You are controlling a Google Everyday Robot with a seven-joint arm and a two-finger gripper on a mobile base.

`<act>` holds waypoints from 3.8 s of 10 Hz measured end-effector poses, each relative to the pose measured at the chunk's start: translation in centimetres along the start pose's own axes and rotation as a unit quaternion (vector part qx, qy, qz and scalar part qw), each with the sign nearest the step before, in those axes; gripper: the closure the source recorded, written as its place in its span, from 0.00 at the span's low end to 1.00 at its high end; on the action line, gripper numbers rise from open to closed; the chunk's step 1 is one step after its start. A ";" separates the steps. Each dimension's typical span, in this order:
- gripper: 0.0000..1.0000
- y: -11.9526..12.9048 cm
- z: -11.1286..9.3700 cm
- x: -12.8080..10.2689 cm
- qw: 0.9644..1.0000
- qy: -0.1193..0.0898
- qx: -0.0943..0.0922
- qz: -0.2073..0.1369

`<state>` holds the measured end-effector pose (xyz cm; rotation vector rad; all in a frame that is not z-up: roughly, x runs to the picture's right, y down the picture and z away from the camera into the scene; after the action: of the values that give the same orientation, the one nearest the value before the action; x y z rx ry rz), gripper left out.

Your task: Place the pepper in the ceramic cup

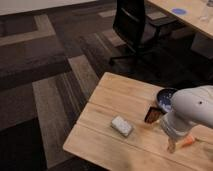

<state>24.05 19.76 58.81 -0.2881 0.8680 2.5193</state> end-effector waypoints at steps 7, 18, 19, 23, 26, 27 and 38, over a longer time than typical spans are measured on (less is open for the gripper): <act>0.35 0.0 0.1 0.0 1.000 0.000 0.001 0.000; 0.35 0.0 0.1 0.0 1.000 0.000 0.002 0.000; 0.35 0.1 0.1 -0.2 1.000 0.001 0.000 0.003; 0.35 1.2 0.6 -4.2 1.000 0.006 -0.007 0.021; 0.35 -0.4 2.4 -10.2 0.998 -0.013 -0.004 0.066; 0.35 -0.6 2.4 -10.6 0.997 -0.016 -0.006 0.072; 0.35 -2.2 4.2 -11.7 0.995 -0.014 0.012 0.101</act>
<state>35.14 19.77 64.90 -0.1648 0.9600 2.6886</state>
